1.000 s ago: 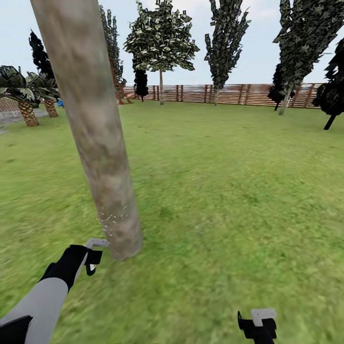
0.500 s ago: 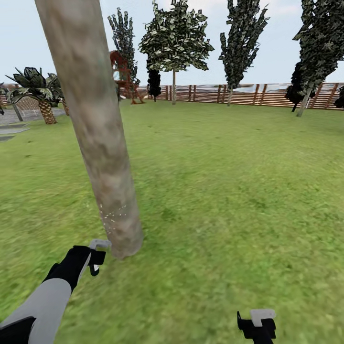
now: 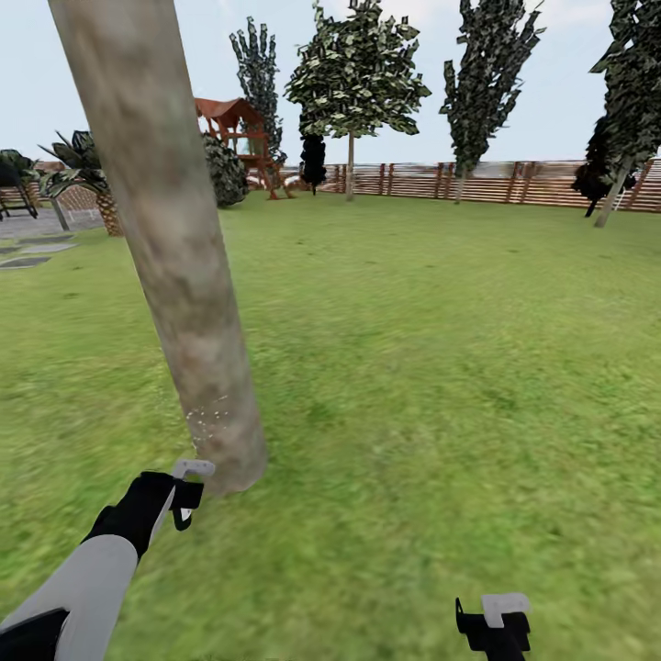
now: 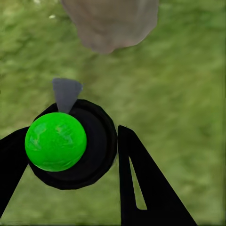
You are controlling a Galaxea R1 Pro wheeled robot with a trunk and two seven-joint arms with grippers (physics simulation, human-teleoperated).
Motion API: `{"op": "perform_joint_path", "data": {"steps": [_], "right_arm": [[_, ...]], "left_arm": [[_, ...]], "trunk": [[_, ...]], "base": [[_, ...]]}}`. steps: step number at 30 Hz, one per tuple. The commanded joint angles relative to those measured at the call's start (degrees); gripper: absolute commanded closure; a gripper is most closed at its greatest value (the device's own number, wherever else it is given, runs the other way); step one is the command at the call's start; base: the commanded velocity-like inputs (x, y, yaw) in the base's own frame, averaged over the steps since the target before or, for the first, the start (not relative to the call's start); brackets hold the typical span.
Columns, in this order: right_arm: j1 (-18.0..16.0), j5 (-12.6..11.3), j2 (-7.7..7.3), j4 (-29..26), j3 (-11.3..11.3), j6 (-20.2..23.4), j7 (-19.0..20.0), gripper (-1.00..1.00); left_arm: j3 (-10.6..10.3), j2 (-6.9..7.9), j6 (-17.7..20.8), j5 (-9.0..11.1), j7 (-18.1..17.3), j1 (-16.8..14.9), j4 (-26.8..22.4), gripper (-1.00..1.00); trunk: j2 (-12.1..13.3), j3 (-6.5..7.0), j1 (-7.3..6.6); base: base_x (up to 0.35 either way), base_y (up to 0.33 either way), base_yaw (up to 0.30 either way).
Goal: In the garden, pick up the pesticide atomizer on the floor and spray pesticide onto both trees until each tree trunk is fully covered.
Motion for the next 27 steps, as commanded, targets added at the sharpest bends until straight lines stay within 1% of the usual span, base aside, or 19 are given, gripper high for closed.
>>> {"op": "perform_joint_path", "data": {"steps": [1, 6, 23, 27], "right_arm": [[-0.04, 0.62, 0.0, 0.05, -0.45, -0.15, -0.18, -1.0], [-0.04, 0.62, 0.0, 0.05, -0.45, -0.15, -0.18, -1.0], [-0.06, 0.62, -0.09, 0.05, -0.45, -0.15, -0.16, -1.0], [-0.06, 0.61, -0.01, 0.05, -0.45, -0.15, -0.17, -1.0]], "left_arm": [[0.37, -0.07, 0.19, -0.62, -0.5, -0.05, -0.09, 1.0], [0.44, -0.07, 0.19, -0.62, -0.5, -0.05, -0.09, 1.0], [0.79, 0.09, 0.19, -0.78, -0.5, -0.05, -0.64, 1.0], [0.8, 0.19, 0.19, -0.86, -0.49, -0.05, -0.7, 1.0]], "trunk": [[-0.02, -0.05, -0.01], [-0.02, -0.05, -0.01], [-0.02, -0.05, -0.01], [-0.02, -0.05, -0.01]], "base": [[0.0, -0.273, 0.276], [0.0, -0.273, 0.234], [0.0, -0.273, 0.006], [0.028, -0.273, 0.176]]}}
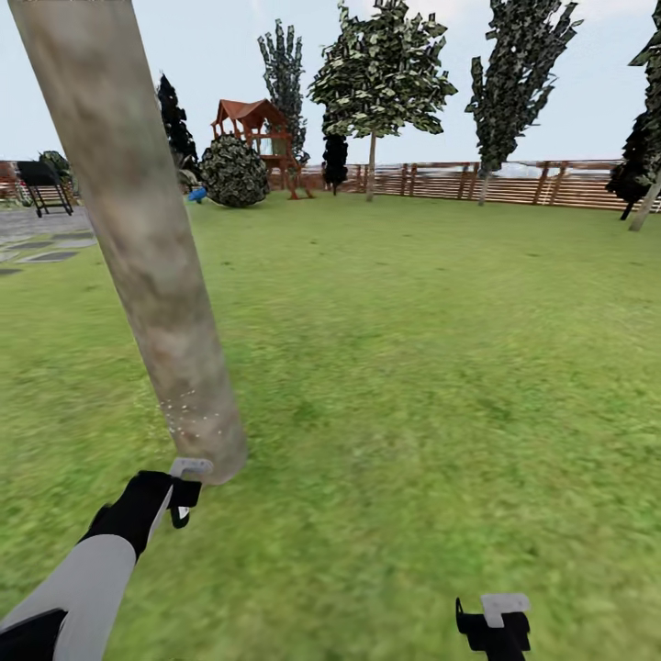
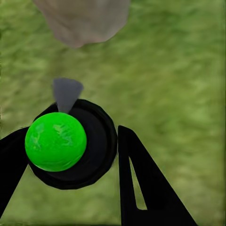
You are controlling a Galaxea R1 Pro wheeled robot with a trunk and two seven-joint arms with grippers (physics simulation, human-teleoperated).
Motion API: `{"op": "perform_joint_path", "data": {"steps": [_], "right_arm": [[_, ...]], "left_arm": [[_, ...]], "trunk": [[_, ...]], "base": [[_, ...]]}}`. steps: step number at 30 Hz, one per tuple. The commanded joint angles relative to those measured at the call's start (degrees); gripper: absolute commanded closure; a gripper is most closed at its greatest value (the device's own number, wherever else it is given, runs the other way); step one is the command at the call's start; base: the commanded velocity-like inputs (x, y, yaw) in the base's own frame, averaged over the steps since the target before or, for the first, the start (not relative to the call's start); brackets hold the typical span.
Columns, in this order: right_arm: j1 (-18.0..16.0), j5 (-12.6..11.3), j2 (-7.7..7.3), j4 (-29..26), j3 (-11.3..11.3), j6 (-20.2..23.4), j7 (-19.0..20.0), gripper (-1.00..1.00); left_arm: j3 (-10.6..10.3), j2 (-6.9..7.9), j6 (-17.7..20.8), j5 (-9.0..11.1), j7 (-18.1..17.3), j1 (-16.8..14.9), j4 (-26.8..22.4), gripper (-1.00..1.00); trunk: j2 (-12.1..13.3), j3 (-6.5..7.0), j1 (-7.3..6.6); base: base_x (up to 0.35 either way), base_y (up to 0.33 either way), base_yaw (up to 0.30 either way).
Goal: In the garden, pick up the pesticide atomizer on the floor and spray pesticide onto both trees until each tree trunk is fully covered.
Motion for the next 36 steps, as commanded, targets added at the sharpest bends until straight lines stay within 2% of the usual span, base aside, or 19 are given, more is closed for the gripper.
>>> {"op": "perform_joint_path", "data": {"steps": [1, 3, 7, 19, 23, 25, 30, 31, 34, 36], "right_arm": [[-0.01, 0.61, 0.01, 0.05, -0.46, -0.15, -0.18, -1.0], [-0.01, 0.62, 0.01, 0.05, -0.46, -0.15, -0.18, -1.0], [-0.02, 0.62, 0.01, 0.05, -0.46, -0.15, -0.18, -1.0], [-0.03, 0.62, 0.01, 0.05, -0.46, -0.15, -0.11, -1.0], [-0.01, 0.62, 0.01, 0.05, -0.46, -0.15, -0.09, -1.0], [-0.03, 0.62, 0.01, 0.05, -0.46, -0.15, -0.09, -1.0], [0.0, 0.62, 0.0, 0.05, -0.46, -0.15, -0.15, -1.0], [-0.01, 0.62, -0.02, 0.05, -0.46, -0.15, -0.13, -1.0], [-0.02, 0.62, 0.01, 0.05, -0.46, -0.15, -0.09, -1.0], [-0.01, 0.62, -0.01, 0.06, -0.46, -0.15, -0.09, -1.0]], "left_arm": [[0.35, -0.03, 0.2, -0.61, -0.51, -0.05, -0.1, 1.0], [0.48, 0.07, 0.2, -0.62, -0.5, -0.05, -0.1, 1.0], [2.17, 0.24, 0.12, -0.62, -0.51, -0.05, -0.1, 1.0], [2.63, 0.38, 0.06, -0.63, -0.43, -0.03, -0.1, 1.0], [2.64, 0.38, 0.02, -0.63, 0.09, -0.05, -0.08, 1.0], [2.64, 0.26, -0.05, -0.56, 2.12, -0.05, 0.26, 1.0], [2.8, -0.45, -0.26, -0.13, 2.99, 0.0, 1.33, 1.0], [2.81, -0.06, -5.76, 0.07, 3.05, 1.09, 3.55, 1.0], [2.82, 0.23, -9.86, 0.67, 3.16, 3.22, 5.17, 1.0], [2.82, 0.03, -10.39, 2.1, 3.17, 3.68, 5.43, 1.0]], "trunk": [[-0.02, -0.05, 0.0], [-0.02, -0.05, 0.0], [-0.02, -0.05, 0.0], [-0.02, -0.05, 0.0], [-0.02, -0.05, 0.0], [-0.02, -0.05, 0.0], [-0.02, -0.05, 0.0], [-0.02, -0.05, 0.0], [-0.02, -0.05, 0.0], [-0.02, -0.05, 0.0]], "base": [[0.083, -0.273, 0.257], [0.104, -0.273, 0.269], [0.127, -0.273, 0.277], [0.22, -0.206, 0.272], [0.237, -0.189, 0.068], [0.157, -0.187, 0.007], [-0.195, -0.109, 0.001], [-0.078, -0.004, 0.0], [-0.029, -0.001, 0.0], [-0.004, 0.0, 0.0]]}}
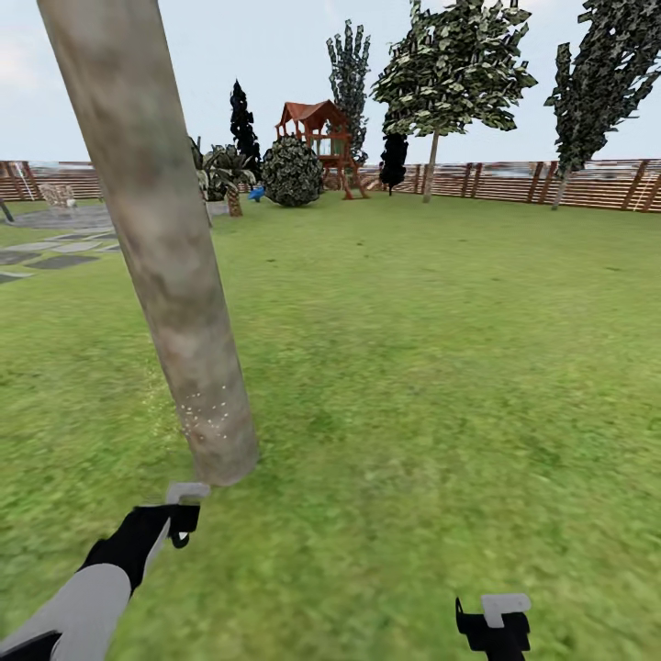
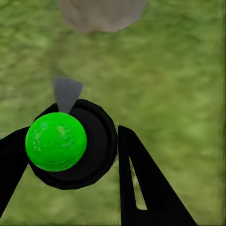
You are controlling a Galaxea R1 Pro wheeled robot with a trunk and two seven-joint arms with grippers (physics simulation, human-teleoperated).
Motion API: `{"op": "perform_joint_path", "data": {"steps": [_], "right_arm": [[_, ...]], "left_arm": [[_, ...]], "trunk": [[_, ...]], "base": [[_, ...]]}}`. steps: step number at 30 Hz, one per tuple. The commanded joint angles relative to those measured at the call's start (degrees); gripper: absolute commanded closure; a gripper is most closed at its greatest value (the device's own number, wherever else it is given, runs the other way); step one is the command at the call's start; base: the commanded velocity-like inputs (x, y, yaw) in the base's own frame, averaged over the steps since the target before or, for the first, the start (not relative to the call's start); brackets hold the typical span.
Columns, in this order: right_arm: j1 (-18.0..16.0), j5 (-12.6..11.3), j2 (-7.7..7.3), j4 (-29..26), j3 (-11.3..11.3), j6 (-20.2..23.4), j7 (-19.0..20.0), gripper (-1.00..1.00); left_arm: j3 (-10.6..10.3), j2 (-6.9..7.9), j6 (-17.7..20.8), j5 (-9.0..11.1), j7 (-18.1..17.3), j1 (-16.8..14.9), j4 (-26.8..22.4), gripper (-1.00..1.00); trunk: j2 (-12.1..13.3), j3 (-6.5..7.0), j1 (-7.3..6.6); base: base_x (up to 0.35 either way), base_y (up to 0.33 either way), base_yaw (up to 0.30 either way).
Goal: In the garden, pick up the pesticide atomizer on the floor and spray pesticide onto both trees until each tree trunk is fully covered.
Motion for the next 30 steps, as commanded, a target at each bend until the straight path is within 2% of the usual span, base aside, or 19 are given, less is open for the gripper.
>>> {"op": "perform_joint_path", "data": {"steps": [1, 3, 4, 6, 8, 20, 30], "right_arm": [[-0.02, 0.61, -0.01, 0.07, -0.44, -0.17, -0.2, -1.0], [-0.03, 0.61, -0.05, 0.12, -0.44, -0.17, -0.2, -1.0], [-0.01, 0.61, -0.1, 0.14, -0.44, -0.17, -0.2, -1.0], [-0.02, 0.61, -0.19, 0.15, -0.44, -0.17, -0.2, -1.0], [-0.02, 0.61, -0.23, 0.15, -0.44, -0.17, -0.21, -1.0], [0.0, 0.61, -0.03, 0.12, -0.44, -0.17, -0.17, -1.0], [0.0, 0.61, 0.02, 0.07, -0.44, -0.17, -0.2, -1.0]], "left_arm": [[0.45, -0.16, 0.08, 0.44, -0.49, 0.08, 0.18, 1.0], [0.45, -0.15, -0.16, 1.43, 0.2, 0.16, 1.52, 1.0], [0.45, -0.06, -0.25, 1.72, 1.7, 0.18, 2.17, 1.0], [0.42, -0.17, -0.36, 2.05, 4.05, 0.19, 2.48, 1.0], [0.38, -0.28, -0.42, 2.15, 4.97, 0.19, 2.31, 1.0], [0.45, -0.34, -0.44, 2.34, 5.38, 0.19, 2.52, 1.0], [0.45, -0.42, -0.44, 2.46, 5.47, 0.19, 2.09, 1.0]], "trunk": [[-0.02, -0.05, -0.01], [-0.02, -0.05, -0.01], [-0.02, -0.05, -0.01], [-0.02, -0.05, -0.01], [-0.02, -0.05, -0.01], [-0.02, -0.05, -0.01], [-0.02, -0.05, -0.01]], "base": [[-0.001, 0.0, 0.0], [0.064, -0.024, 0.0], [0.183, -0.107, 0.0], [0.216, -0.136, 0.0], [0.238, -0.154, 0.0], [0.26, -0.153, 0.01], [0.031, -0.263, 0.259]]}}
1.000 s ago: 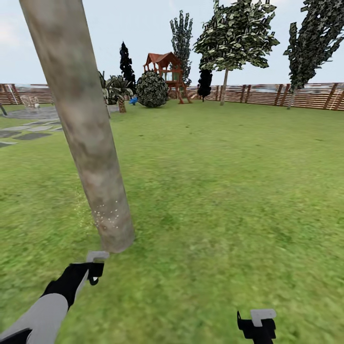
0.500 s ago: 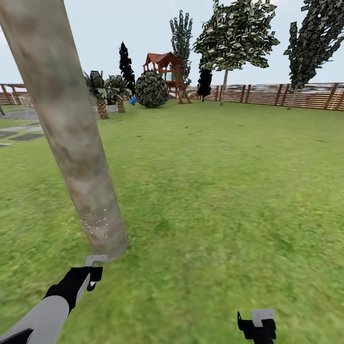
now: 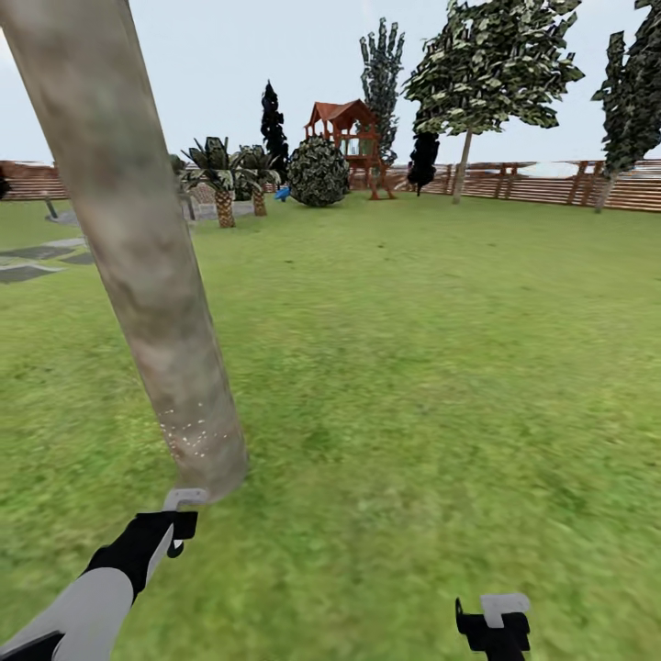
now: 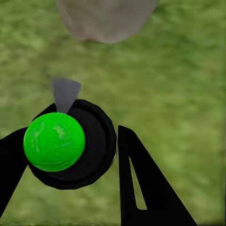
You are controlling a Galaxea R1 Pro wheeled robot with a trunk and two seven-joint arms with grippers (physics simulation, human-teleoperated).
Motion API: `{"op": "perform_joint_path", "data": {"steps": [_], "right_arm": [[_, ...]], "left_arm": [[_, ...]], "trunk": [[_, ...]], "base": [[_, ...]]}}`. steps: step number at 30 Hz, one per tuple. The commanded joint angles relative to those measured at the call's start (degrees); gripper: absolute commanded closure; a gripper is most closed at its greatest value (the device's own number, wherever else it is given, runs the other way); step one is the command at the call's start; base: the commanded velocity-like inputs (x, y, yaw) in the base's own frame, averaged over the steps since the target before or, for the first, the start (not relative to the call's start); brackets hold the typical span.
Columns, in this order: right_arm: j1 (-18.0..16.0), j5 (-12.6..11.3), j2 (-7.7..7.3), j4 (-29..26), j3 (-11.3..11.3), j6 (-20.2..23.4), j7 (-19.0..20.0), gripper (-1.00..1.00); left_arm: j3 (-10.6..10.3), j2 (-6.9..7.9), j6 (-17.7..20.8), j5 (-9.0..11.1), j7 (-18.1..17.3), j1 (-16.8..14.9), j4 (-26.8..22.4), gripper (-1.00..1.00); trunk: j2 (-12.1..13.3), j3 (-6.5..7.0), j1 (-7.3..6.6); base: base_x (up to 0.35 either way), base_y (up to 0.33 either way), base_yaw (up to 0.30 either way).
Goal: In the garden, pick up the pesticide atomizer on the floor and spray pesticide onto both trees until each tree trunk is fully covered.
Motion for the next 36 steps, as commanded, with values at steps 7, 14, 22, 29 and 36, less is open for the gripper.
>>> {"op": "perform_joint_path", "data": {"steps": [7, 14, 22, 29, 36], "right_arm": [[-0.02, 0.61, 0.0, 0.05, -0.46, -0.15, -0.18, -1.0], [-0.03, 0.61, 0.0, 0.08, -0.46, -0.15, -0.18, -1.0], [-0.04, 0.61, 0.01, 0.1, -0.44, -0.15, -0.18, -1.0], [-0.02, 0.61, 0.04, 0.13, -0.45, -0.15, -0.18, -1.0], [-0.02, 0.61, 0.08, 0.11, -0.45, -0.15, -0.18, -1.0]], "left_arm": [[0.36, -0.06, 0.3, -0.35, -0.16, -0.05, 0.0, 1.0], [0.36, -0.06, 0.33, -0.35, -0.16, -0.05, 0.04, 1.0], [0.37, 0.0, 0.3, -0.4, -0.16, -0.06, -0.11, 1.0], [0.45, 0.11, 0.33, -0.41, -0.16, -0.06, -0.33, 1.0], [3.6, 0.12, 0.25, -0.38, -0.2, -0.05, -0.52, 1.0]], "trunk": [[-0.02, -0.05, -0.01], [-0.02, -0.05, -0.01], [-0.02, -0.05, -0.01], [-0.02, -0.05, -0.01], [-0.02, -0.05, -0.01]], "base": [[0.002, -0.273, 0.119], [0.125, -0.27, 0.0], [0.158, -0.26, 0.166], [0.158, -0.26, 0.276], [0.144, -0.26, 0.277]]}}
